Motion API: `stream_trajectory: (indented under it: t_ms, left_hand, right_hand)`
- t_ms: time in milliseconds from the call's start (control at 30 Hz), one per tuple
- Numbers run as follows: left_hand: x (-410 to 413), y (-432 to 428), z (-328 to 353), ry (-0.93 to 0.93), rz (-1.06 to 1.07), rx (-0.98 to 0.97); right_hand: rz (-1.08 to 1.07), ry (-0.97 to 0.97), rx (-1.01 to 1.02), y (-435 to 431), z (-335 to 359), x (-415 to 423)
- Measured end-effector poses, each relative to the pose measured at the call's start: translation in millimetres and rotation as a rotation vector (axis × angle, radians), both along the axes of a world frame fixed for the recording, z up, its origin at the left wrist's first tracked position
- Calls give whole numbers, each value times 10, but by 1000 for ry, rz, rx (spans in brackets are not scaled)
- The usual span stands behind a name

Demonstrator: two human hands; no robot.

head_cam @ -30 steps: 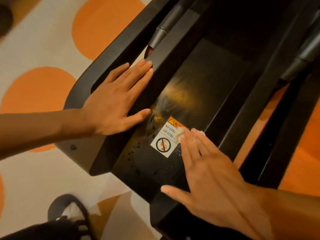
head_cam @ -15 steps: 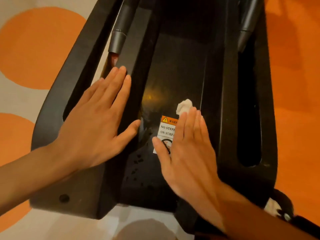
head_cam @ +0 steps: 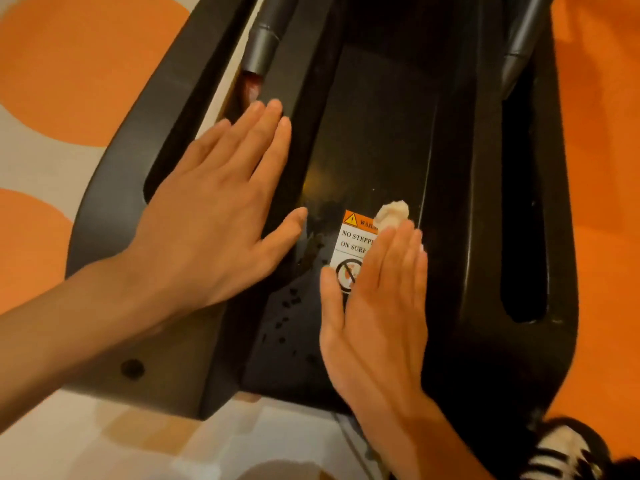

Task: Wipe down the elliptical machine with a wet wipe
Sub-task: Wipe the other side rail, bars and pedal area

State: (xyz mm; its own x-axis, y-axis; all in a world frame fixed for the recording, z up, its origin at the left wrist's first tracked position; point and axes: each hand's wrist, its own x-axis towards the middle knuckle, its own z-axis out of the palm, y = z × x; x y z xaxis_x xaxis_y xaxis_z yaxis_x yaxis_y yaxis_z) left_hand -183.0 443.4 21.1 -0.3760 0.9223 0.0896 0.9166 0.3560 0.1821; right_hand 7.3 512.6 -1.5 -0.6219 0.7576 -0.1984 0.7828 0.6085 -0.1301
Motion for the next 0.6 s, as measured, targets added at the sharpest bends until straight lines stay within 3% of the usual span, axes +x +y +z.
stream_trajectory:
  t_ms: [133, 367, 467, 533, 600]
  left_hand:
    - [-9, -57, 19, 10, -20, 27]
    - [18, -181, 24, 62, -27, 4]
    - [30, -185, 32, 76, 0, -5]
    - [25, -178, 22, 80, -5, 5]
    - [26, -179, 21, 81, -8, 13]
  right_hand:
    - [94, 27, -54, -569, -154, 441]
    - [76, 251, -24, 500, -22, -449]
    - [297, 212, -110, -105, -46, -123]
    - [470, 141, -60, -491, -122, 244]
    - [482, 123, 21, -428, -197, 285]
